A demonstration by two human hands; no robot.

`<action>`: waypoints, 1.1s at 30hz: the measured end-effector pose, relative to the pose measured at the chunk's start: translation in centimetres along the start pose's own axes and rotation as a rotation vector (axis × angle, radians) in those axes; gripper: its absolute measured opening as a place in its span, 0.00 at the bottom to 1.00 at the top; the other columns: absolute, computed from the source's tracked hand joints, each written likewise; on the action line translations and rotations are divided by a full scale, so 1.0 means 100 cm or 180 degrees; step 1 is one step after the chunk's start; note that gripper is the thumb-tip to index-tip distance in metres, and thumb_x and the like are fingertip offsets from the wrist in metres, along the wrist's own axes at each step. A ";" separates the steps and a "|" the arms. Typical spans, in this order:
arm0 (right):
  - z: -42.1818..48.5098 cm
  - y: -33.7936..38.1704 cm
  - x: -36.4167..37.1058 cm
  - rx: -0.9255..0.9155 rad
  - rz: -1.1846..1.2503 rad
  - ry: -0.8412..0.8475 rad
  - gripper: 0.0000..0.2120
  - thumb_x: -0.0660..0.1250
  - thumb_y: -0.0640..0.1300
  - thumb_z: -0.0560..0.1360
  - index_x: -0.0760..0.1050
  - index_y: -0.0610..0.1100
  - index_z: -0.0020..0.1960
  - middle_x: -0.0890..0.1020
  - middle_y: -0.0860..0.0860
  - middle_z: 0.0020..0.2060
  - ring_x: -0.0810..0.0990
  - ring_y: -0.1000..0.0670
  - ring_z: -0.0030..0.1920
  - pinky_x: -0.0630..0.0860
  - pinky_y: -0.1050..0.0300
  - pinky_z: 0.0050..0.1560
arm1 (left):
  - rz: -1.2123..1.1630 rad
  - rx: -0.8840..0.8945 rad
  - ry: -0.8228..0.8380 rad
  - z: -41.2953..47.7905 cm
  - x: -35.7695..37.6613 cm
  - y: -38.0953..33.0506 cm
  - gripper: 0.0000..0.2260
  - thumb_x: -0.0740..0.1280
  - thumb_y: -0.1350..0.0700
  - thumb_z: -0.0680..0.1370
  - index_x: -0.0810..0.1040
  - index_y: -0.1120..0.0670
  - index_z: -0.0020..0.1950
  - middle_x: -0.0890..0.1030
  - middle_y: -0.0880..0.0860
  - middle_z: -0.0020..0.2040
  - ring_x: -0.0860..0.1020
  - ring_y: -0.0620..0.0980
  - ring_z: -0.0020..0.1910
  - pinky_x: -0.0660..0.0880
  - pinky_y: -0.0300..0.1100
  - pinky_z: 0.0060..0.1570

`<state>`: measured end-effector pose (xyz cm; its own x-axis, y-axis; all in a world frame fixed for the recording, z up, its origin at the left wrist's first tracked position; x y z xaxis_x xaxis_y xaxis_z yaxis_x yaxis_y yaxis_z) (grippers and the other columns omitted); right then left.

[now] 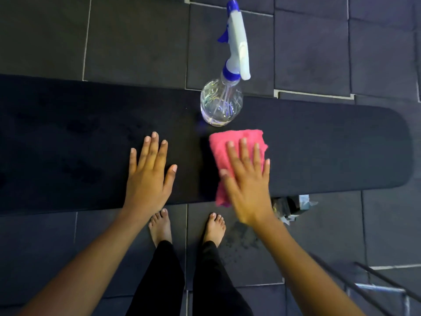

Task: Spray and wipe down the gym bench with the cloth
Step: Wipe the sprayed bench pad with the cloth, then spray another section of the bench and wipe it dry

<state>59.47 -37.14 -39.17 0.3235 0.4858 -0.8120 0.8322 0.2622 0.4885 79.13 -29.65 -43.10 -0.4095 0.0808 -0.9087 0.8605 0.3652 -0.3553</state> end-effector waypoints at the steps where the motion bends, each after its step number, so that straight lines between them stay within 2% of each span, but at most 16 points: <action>1: 0.000 0.001 0.015 -0.0053 -0.0535 0.0169 0.33 0.40 0.65 0.77 0.46 0.56 0.80 0.43 0.52 0.80 0.36 0.47 0.79 0.34 0.36 0.75 | 0.0024 0.0021 -0.0011 0.000 0.001 0.000 0.28 0.51 0.46 0.80 0.56 0.58 0.78 0.50 0.56 0.79 0.46 0.52 0.78 0.45 0.56 0.76; 3: 0.002 0.001 0.036 -0.0169 -0.1056 0.0166 0.36 0.38 0.69 0.76 0.43 0.55 0.80 0.42 0.51 0.80 0.36 0.47 0.79 0.35 0.32 0.74 | 0.0047 0.0045 -0.0024 0.000 0.002 0.000 0.28 0.50 0.46 0.80 0.56 0.58 0.78 0.50 0.57 0.79 0.46 0.52 0.78 0.45 0.56 0.75; 8: 0.009 -0.002 0.052 -0.0058 -0.1252 -0.0121 0.37 0.39 0.68 0.78 0.49 0.49 0.80 0.49 0.47 0.80 0.44 0.44 0.80 0.41 0.32 0.75 | 0.0124 0.0150 0.0040 -0.001 0.002 0.005 0.29 0.50 0.45 0.80 0.54 0.57 0.78 0.50 0.56 0.80 0.46 0.52 0.79 0.45 0.55 0.76; 11: 0.009 0.000 0.052 -0.0098 -0.1182 -0.0123 0.37 0.37 0.69 0.77 0.47 0.51 0.80 0.46 0.48 0.80 0.41 0.46 0.80 0.37 0.33 0.75 | 0.0116 0.0136 0.0068 -0.002 0.000 0.005 0.28 0.52 0.45 0.81 0.53 0.57 0.78 0.49 0.56 0.80 0.45 0.52 0.79 0.45 0.55 0.76; 13: 0.010 0.003 0.043 -0.0041 -0.0960 -0.0178 0.36 0.38 0.68 0.77 0.51 0.53 0.80 0.50 0.49 0.80 0.43 0.47 0.80 0.32 0.35 0.74 | 0.0058 0.0103 0.0132 0.000 -0.003 0.004 0.28 0.55 0.47 0.82 0.53 0.57 0.78 0.49 0.55 0.80 0.45 0.52 0.79 0.45 0.55 0.76; 15: 0.012 0.010 0.022 -0.0045 -0.0706 -0.0562 0.30 0.47 0.63 0.80 0.71 0.49 0.72 0.68 0.47 0.75 0.60 0.47 0.77 0.31 0.37 0.74 | -0.0012 0.0075 0.0222 0.004 -0.007 0.002 0.28 0.58 0.48 0.81 0.55 0.57 0.78 0.49 0.55 0.80 0.46 0.52 0.79 0.46 0.55 0.76; 16: 0.014 0.014 0.008 -0.0089 -0.0568 -0.0875 0.24 0.53 0.58 0.80 0.79 0.45 0.64 0.78 0.47 0.67 0.71 0.46 0.72 0.36 0.36 0.75 | -0.0046 0.0070 0.0263 0.006 -0.010 0.001 0.28 0.58 0.49 0.81 0.56 0.56 0.78 0.49 0.55 0.80 0.46 0.52 0.79 0.47 0.55 0.76; 17: 0.016 0.017 -0.005 -0.0096 -0.0367 -0.1150 0.19 0.58 0.52 0.79 0.82 0.43 0.57 0.83 0.46 0.59 0.79 0.45 0.64 0.43 0.37 0.76 | -0.0083 0.0081 0.0295 0.008 -0.015 -0.001 0.27 0.58 0.49 0.81 0.56 0.56 0.78 0.50 0.55 0.80 0.47 0.52 0.79 0.47 0.54 0.76; 18: 0.020 0.020 -0.019 -0.0046 -0.0051 -0.1321 0.15 0.61 0.48 0.78 0.83 0.41 0.54 0.85 0.46 0.53 0.82 0.44 0.57 0.53 0.40 0.76 | -0.0134 0.0105 0.0301 0.010 -0.020 -0.004 0.27 0.58 0.49 0.81 0.56 0.55 0.78 0.51 0.54 0.80 0.48 0.51 0.79 0.47 0.54 0.76; 20: 0.031 0.027 -0.045 0.0146 0.0730 -0.1489 0.13 0.64 0.46 0.76 0.81 0.42 0.55 0.86 0.47 0.50 0.83 0.46 0.52 0.71 0.50 0.65 | -0.0254 0.0157 0.0317 0.016 -0.034 -0.011 0.27 0.58 0.49 0.81 0.56 0.55 0.78 0.53 0.54 0.80 0.50 0.51 0.79 0.48 0.52 0.76; 22: 0.041 0.036 -0.062 0.0320 0.1203 -0.1573 0.12 0.69 0.49 0.73 0.78 0.46 0.55 0.84 0.52 0.48 0.82 0.53 0.49 0.78 0.55 0.54 | -0.0344 0.0232 0.0383 0.023 -0.046 -0.019 0.27 0.58 0.49 0.81 0.56 0.55 0.78 0.55 0.54 0.79 0.51 0.51 0.78 0.51 0.51 0.76; 24: 0.050 0.045 -0.074 0.0286 0.1311 -0.1664 0.16 0.74 0.49 0.70 0.74 0.49 0.55 0.81 0.55 0.47 0.80 0.57 0.48 0.78 0.56 0.50 | -0.0399 0.0303 0.0460 0.029 -0.054 -0.025 0.26 0.58 0.49 0.81 0.57 0.55 0.78 0.56 0.54 0.79 0.53 0.51 0.78 0.52 0.51 0.76; 27: 0.064 0.056 -0.079 0.0068 0.1377 -0.1677 0.25 0.75 0.49 0.68 0.72 0.48 0.62 0.77 0.54 0.54 0.76 0.52 0.55 0.74 0.61 0.53 | -0.0423 0.0399 0.0526 0.035 -0.062 -0.030 0.26 0.58 0.49 0.81 0.58 0.54 0.77 0.57 0.54 0.79 0.54 0.51 0.78 0.52 0.50 0.76; 29: 0.072 0.063 -0.082 -0.0046 0.1336 -0.1737 0.27 0.74 0.49 0.70 0.71 0.48 0.66 0.75 0.55 0.55 0.73 0.50 0.58 0.70 0.65 0.55 | -0.0401 0.0478 0.0594 0.037 -0.066 -0.028 0.26 0.58 0.49 0.82 0.57 0.54 0.77 0.57 0.54 0.79 0.53 0.51 0.78 0.52 0.49 0.76; 31: 0.077 0.064 -0.084 -0.0073 0.1532 -0.1872 0.22 0.74 0.47 0.72 0.74 0.49 0.64 0.78 0.57 0.53 0.76 0.48 0.56 0.75 0.57 0.56 | -0.0374 0.0533 0.0678 0.037 -0.066 -0.024 0.26 0.57 0.49 0.82 0.57 0.54 0.78 0.56 0.53 0.79 0.53 0.50 0.78 0.51 0.48 0.76; 33: 0.080 0.064 -0.085 -0.0057 0.1737 -0.2007 0.17 0.75 0.47 0.72 0.74 0.54 0.57 0.79 0.61 0.49 0.79 0.50 0.50 0.78 0.49 0.50 | -0.0329 0.0570 0.0710 0.037 -0.066 -0.017 0.26 0.56 0.49 0.82 0.56 0.54 0.78 0.55 0.53 0.79 0.52 0.49 0.78 0.49 0.47 0.76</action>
<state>65.61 -46.26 -31.65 0.8752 -0.0080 -0.4837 0.4799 0.1411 0.8659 81.47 -34.28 -37.32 -0.5370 0.2605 -0.8023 0.8425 0.2144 -0.4943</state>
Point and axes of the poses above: each hand's wrist, its own z-axis towards the middle knuckle, its own x-axis out of the palm, y = z × x, the point moved 5 cm from there along z, towards the middle knuckle
